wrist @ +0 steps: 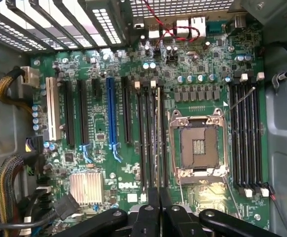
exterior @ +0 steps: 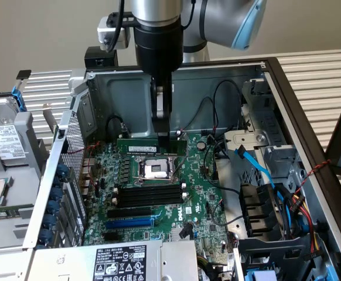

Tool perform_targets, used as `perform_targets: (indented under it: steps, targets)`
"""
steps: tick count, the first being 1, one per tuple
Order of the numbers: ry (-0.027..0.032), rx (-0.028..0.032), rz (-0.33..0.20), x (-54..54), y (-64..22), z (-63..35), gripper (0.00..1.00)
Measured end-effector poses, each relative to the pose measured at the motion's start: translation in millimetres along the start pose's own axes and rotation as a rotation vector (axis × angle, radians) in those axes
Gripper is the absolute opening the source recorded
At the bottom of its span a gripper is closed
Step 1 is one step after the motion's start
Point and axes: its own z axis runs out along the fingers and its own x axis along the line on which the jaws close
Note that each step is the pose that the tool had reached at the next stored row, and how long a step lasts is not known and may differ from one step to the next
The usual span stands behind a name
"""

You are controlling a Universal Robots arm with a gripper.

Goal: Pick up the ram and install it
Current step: 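Insert the ram into the slot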

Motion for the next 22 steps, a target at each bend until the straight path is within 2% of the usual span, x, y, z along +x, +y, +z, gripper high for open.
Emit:
perform_targets:
  steps: [11, 17, 19, 22]
  targets:
    - [-0.0011, 0.0034, -0.054, 0.0, 5.2, 17.8, 0.12]
    - [-0.0014, 0.0063, -0.061, 2.7, 12.2, 25.8, 0.12]
    - [-0.0016, 0.0102, -0.061, 3.4, 15.0, 28.4, 0.12]
    - [-0.0040, 0.0234, -0.060, 4.7, 17.7, 31.5, 0.12]
